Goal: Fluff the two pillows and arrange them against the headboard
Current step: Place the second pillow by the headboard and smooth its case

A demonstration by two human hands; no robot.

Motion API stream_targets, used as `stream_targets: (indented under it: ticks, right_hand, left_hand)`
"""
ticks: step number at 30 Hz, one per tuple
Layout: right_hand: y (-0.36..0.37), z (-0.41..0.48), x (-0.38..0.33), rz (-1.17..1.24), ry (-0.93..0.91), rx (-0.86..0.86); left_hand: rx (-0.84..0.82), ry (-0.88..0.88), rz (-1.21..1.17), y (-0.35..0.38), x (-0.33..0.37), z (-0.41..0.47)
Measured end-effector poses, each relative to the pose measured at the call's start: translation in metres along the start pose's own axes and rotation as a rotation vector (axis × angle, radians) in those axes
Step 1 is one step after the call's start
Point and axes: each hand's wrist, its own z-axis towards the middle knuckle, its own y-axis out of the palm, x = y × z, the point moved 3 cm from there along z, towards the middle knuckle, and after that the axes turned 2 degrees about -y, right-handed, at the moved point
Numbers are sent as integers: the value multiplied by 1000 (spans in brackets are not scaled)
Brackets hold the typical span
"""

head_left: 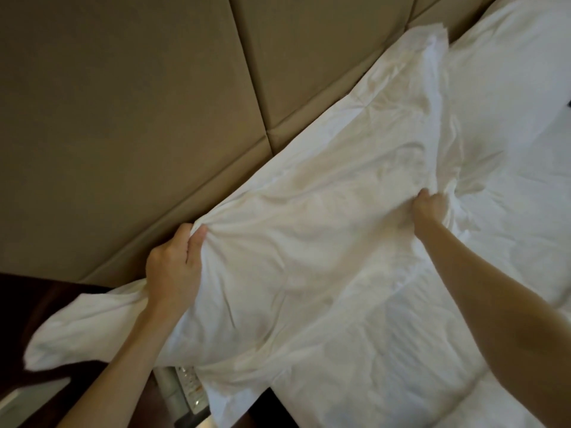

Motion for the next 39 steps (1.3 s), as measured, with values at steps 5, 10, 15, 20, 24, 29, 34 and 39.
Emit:
stream_targets:
  ticks: [5, 10, 15, 20, 24, 29, 34, 39]
  right_hand:
    - [21, -57, -56, 164, -321, -24]
    - [66, -183, -47, -25, -716, -160]
    - [80, -291, 54, -323, -1030, -517]
    - [46, -272, 59, -420, -1311, -542]
    - [31, -211, 16, -265, -967, -298]
    - [38, -172, 29, -780, -532, -200]
    - [106, -338, 125, -1068, -1053, -1027]
    - [97, -369, 145, -952, -1081, -1287]
  left_hand:
    - [-9, 4, -6, -1, -1, 5]
    - [-58, 53, 40, -5, -4, 9]
    - [-136, 128, 54, -8, -2, 12]
    - [-161, 432, 304, -15, 8, 10]
    - [-137, 599, 546, -23, 8, 5]
    - [-112, 591, 510, -25, 7, 5]
    - [-74, 524, 502, -25, 10, 9]
    - [103, 686, 785, -31, 8, 6]
